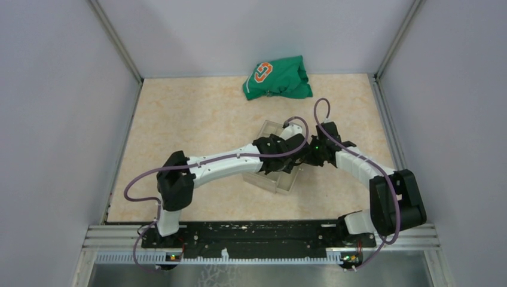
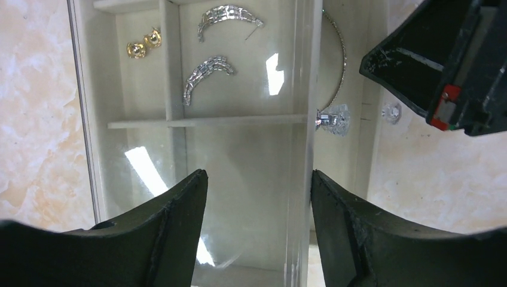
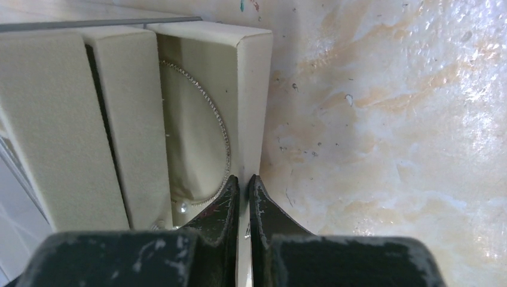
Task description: Organize the mixed jewelry
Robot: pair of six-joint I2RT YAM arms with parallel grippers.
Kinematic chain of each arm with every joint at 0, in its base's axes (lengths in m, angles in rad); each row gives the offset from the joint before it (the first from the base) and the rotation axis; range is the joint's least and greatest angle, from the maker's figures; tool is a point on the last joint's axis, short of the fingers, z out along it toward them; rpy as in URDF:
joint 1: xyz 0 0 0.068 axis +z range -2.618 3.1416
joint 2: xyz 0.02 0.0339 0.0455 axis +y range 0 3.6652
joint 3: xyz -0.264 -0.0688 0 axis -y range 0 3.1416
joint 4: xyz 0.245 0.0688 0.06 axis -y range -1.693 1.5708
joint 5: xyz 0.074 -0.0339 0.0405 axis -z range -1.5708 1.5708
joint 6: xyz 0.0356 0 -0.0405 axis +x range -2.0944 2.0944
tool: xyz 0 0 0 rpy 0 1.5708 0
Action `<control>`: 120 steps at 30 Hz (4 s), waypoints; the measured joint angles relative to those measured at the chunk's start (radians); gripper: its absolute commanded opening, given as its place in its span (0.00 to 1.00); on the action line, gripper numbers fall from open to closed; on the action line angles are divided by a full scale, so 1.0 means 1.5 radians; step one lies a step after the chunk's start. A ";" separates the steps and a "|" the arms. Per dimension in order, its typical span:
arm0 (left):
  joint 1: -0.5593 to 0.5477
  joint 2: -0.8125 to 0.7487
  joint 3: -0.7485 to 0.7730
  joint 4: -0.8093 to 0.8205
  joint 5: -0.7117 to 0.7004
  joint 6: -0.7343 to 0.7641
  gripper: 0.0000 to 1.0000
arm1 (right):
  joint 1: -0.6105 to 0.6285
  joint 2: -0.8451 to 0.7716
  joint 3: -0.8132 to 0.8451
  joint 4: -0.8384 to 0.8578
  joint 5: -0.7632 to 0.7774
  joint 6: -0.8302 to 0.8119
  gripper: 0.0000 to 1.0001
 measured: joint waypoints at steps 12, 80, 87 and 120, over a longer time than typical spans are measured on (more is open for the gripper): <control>0.085 -0.022 -0.036 0.037 0.030 -0.005 0.67 | -0.032 -0.065 -0.029 -0.015 0.029 -0.030 0.00; 0.494 -0.094 -0.119 0.135 0.612 0.098 0.93 | -0.004 0.060 0.125 -0.083 0.090 0.017 0.00; 0.505 -0.083 -0.119 0.136 0.628 0.113 0.93 | -0.009 0.060 0.141 -0.087 0.096 -0.011 0.00; 0.526 -0.029 -0.114 0.158 0.713 0.127 0.93 | 0.020 0.212 0.254 0.040 -0.021 -0.034 0.00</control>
